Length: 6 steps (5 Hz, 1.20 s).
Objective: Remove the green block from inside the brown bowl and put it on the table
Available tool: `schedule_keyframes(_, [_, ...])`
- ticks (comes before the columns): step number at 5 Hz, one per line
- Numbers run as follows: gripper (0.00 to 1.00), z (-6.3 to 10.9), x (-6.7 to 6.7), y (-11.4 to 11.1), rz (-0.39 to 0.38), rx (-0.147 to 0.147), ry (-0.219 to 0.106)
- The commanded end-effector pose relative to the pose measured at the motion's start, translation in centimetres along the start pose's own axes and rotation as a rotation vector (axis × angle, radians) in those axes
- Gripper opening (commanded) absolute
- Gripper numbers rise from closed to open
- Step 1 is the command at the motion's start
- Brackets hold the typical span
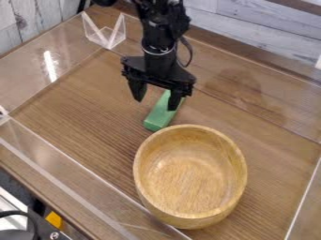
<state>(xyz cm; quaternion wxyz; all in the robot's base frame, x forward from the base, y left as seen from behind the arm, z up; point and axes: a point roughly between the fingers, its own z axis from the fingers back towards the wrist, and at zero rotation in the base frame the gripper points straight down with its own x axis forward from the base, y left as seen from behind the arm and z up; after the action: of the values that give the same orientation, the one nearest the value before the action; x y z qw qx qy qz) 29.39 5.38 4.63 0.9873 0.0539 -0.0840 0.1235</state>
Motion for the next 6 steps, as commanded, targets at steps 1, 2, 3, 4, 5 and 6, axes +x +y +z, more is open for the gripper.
schedule_keyframes(1, [1.00, 1.1, 1.4, 0.4, 0.013, 0.000, -0.054])
schedule_keyframes(2, [1.00, 1.3, 1.7, 0.6, 0.016, 0.002, -0.059])
schedule_keyframes(3, [1.00, 1.4, 1.9, 0.7, 0.017, 0.004, -0.066])
schedule_keyframes(4, [1.00, 1.4, 2.1, 0.8, 0.017, 0.006, -0.072])
schedule_keyframes(5, [1.00, 1.5, 2.4, 0.9, 0.016, 0.007, -0.079])
schedule_keyframes(6, [1.00, 1.6, 2.7, 0.9, 0.014, 0.007, -0.086])
